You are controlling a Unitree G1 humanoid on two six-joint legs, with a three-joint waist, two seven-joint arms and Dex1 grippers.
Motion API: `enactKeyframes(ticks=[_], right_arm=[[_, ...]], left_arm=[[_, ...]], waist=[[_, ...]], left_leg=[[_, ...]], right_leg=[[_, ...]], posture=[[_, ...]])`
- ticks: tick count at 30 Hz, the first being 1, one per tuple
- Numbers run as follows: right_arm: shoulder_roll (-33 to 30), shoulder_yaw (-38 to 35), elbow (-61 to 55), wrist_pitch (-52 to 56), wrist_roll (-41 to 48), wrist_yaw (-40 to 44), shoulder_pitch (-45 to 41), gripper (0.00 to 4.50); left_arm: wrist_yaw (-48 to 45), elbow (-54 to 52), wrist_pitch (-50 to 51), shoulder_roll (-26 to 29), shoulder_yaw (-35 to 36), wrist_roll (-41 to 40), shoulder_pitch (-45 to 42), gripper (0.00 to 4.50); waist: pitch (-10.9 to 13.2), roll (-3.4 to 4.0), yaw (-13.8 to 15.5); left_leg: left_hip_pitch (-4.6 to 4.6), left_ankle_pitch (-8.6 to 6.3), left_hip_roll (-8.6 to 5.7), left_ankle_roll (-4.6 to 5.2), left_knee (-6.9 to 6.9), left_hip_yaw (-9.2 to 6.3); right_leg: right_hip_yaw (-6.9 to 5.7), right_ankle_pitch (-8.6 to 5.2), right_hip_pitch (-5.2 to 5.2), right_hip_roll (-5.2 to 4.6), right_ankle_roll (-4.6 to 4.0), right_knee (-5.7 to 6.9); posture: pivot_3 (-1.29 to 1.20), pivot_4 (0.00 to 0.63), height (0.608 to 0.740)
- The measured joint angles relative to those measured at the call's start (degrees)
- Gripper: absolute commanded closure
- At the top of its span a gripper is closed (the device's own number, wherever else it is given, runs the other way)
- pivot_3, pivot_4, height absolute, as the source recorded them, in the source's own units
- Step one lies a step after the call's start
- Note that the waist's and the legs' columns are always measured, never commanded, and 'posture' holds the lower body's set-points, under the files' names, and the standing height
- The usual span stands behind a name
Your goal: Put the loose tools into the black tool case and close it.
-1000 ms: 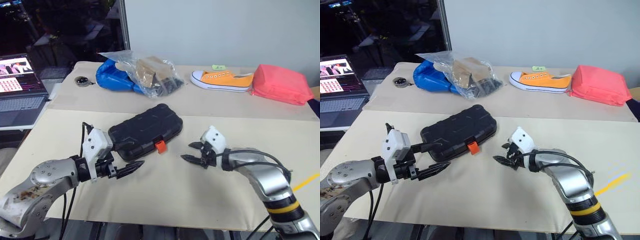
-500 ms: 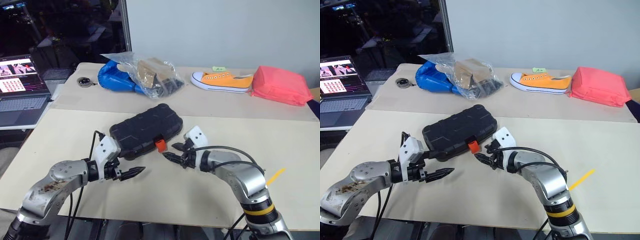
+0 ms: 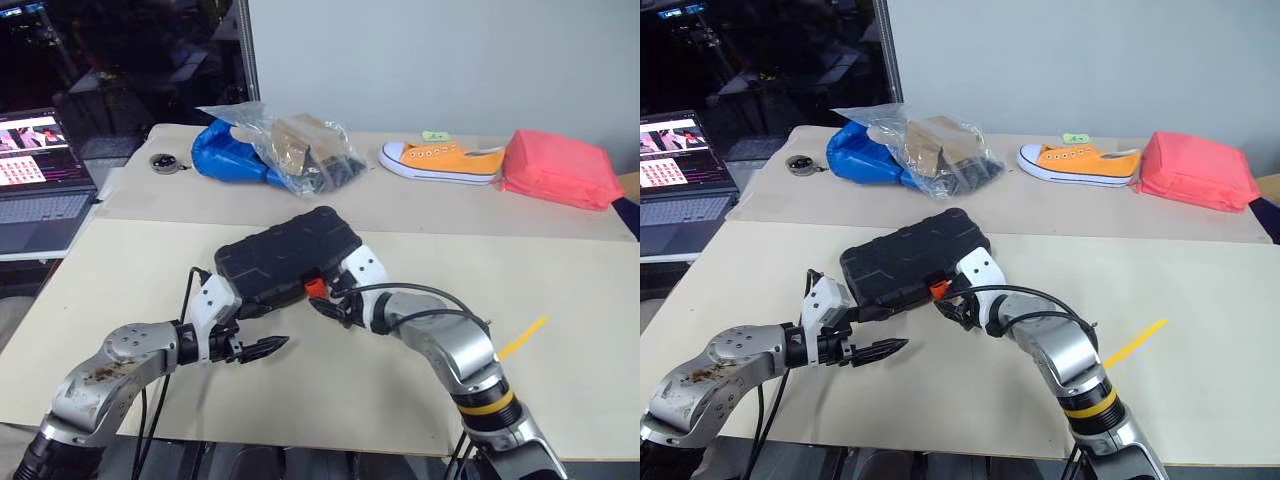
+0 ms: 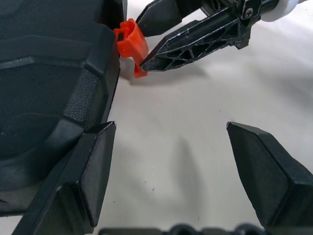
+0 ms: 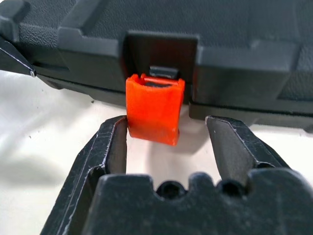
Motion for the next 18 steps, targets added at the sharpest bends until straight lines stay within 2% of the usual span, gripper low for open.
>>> enactKeyframes(ticks=[4, 7, 18], right_arm=[[-0.09, 0.55, -0.01, 0.52, -0.03, -0.02, -0.01, 1.55], [-0.19, 0.51, -0.02, 1.06, -0.03, -0.04, -0.03, 1.55], [0.61, 0.51, 0.0, 1.97, -0.62, -1.14, -0.1, 1.55]], left_arm=[[-0.61, -5.56, 1.02, 0.89, 5.5, -5.61, -1.47, 0.63], [0.15, -5.22, 2.49, 2.16, 6.82, -6.71, -4.61, 0.63], [-2.6, 4.58, 1.43, 4.1, -0.3, 2.4, -7.39, 0.63]], waist=[[0.0, 0.0, 0.1], [0.0, 0.0, 0.12], [0.0, 0.0, 0.04]], left_leg=[[0.01, 0.0, 0.0, 0.0, -0.01, -0.01], [0.04, 0.0, -0.04, 0.0, 0.01, -0.03], [-0.05, 0.0, -0.05, 0.0, -0.08, -0.02]], right_leg=[[0.0, 0.0, 0.02, -0.01, 0.0, -0.01], [-0.01, 0.0, 0.04, 0.0, 0.0, 0.01], [-0.01, -0.01, -0.07, 0.01, 0.0, -0.04]], posture=[[0.0, 0.15, 0.74], [0.0, 0.15, 0.74], [0.0, 0.15, 0.74]])
